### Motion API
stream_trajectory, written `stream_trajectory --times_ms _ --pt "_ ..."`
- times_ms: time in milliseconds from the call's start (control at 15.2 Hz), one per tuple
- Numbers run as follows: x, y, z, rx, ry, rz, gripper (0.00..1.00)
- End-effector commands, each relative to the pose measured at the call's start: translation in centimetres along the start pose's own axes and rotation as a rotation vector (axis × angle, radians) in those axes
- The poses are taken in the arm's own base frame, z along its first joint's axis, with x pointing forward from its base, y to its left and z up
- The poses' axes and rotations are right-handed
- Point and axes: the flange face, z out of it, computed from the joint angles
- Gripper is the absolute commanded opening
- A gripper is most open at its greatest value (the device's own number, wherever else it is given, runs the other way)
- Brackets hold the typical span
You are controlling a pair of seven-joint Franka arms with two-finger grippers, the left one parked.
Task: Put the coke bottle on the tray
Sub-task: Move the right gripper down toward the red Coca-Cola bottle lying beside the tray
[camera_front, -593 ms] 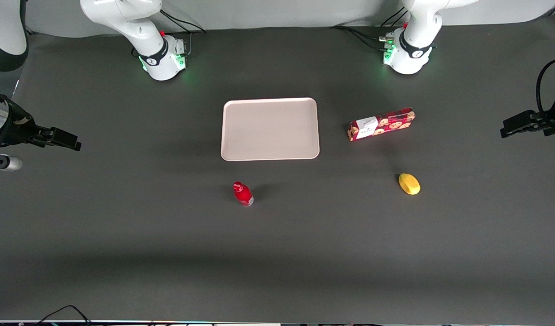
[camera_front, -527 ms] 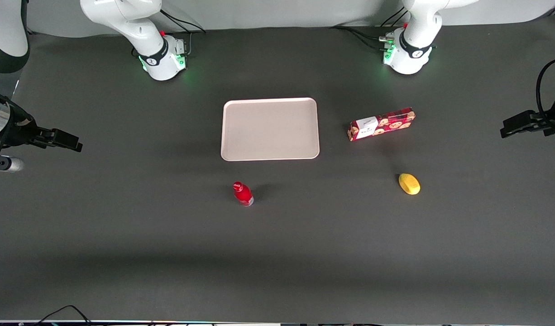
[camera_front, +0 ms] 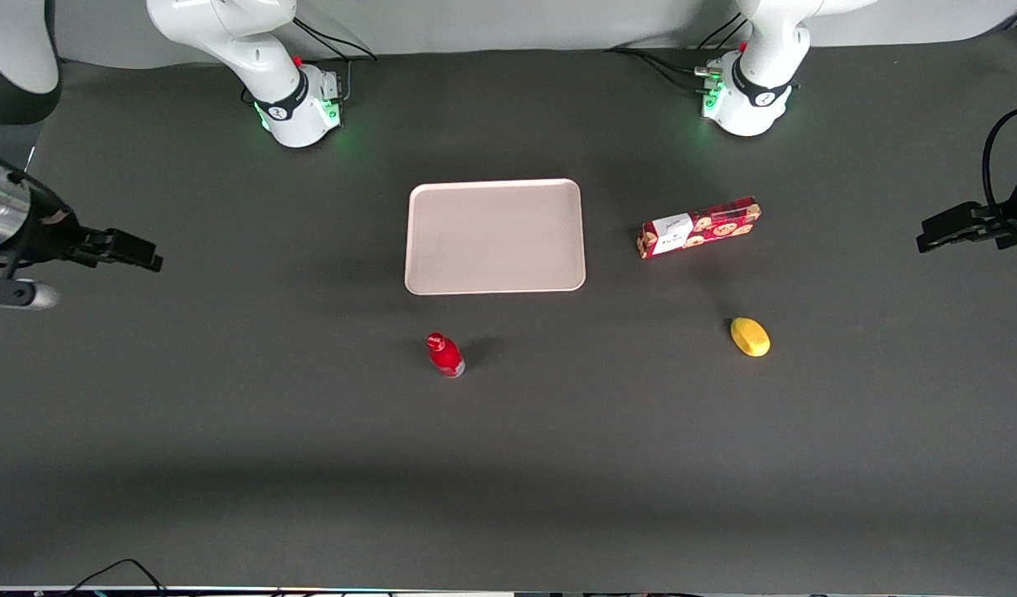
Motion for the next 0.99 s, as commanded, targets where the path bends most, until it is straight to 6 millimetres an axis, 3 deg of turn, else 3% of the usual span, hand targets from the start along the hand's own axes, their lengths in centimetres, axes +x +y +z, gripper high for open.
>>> stream_trajectory --times_ms 0,198,462,725,923 --pt "-2.4 -7.7 -1.1 0.001 -0.017 -0.042 1.00" --pt "-3.5 -17.5 1.2 -0.007 -0.029 0.009 1.00" --pt "-0.9 -27.7 7.5 0.028 -0.036 0.157 1.00" --pt "1.8 -32.7 15.5 0.003 0.050 0.265 1.00" --pt "2.6 -35.1 18.8 0.032 0.073 0.314 1.00"
